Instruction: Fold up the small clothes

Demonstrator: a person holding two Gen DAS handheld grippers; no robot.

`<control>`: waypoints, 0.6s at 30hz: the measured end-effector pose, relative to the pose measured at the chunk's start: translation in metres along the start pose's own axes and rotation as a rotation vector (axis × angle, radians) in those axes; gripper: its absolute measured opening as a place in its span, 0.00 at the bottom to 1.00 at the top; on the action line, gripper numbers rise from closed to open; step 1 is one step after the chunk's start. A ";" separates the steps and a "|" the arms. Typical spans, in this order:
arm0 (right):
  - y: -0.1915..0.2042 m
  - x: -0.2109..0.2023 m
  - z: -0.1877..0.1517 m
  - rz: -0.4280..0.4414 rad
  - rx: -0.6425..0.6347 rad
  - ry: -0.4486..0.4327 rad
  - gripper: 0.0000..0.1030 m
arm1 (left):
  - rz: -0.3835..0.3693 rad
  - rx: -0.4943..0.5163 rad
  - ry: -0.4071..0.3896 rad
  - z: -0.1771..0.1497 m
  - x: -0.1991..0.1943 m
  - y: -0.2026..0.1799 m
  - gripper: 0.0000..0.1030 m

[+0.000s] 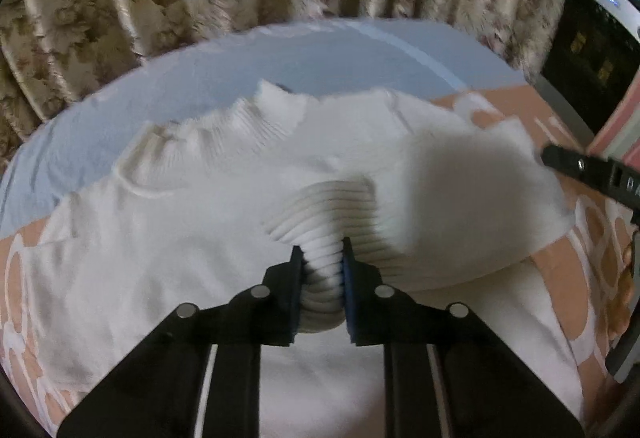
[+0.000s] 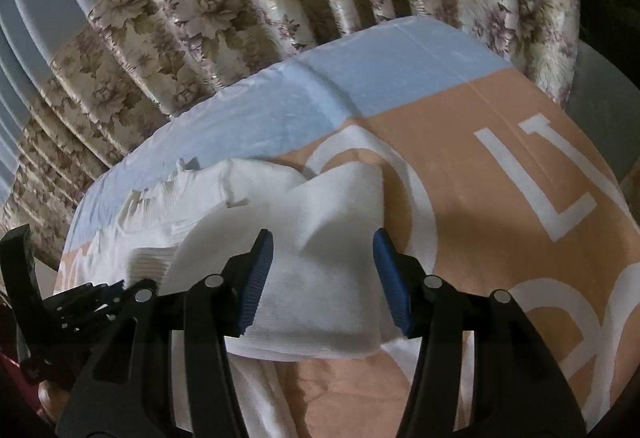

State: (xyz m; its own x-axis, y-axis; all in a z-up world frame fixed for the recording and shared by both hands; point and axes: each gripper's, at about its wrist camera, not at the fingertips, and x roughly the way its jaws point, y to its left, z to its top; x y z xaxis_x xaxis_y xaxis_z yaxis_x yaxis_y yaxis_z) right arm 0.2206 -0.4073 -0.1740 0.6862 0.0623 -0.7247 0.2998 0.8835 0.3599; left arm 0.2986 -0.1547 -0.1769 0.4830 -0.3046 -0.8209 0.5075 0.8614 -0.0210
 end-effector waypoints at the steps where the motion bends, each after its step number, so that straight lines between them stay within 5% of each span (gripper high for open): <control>1: 0.000 -0.001 0.000 -0.002 -0.002 -0.002 0.52 | 0.004 -0.011 -0.014 0.002 -0.005 0.006 0.17; 7: 0.011 0.002 0.004 0.046 -0.004 0.007 0.57 | 0.141 -0.042 -0.110 0.009 -0.047 0.056 0.17; 12: 0.041 0.022 0.008 0.118 -0.060 0.062 0.60 | 0.235 -0.112 -0.040 -0.018 -0.045 0.111 0.17; 18: 0.077 0.051 0.013 0.127 -0.162 0.124 0.55 | 0.239 -0.195 0.018 -0.047 -0.031 0.141 0.17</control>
State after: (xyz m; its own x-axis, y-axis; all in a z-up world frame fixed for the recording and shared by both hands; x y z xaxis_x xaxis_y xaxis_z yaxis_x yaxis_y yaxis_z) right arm 0.2872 -0.3423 -0.1762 0.6217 0.2255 -0.7501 0.0994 0.9272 0.3611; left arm 0.3215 -0.0041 -0.1811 0.5583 -0.0786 -0.8259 0.2336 0.9701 0.0656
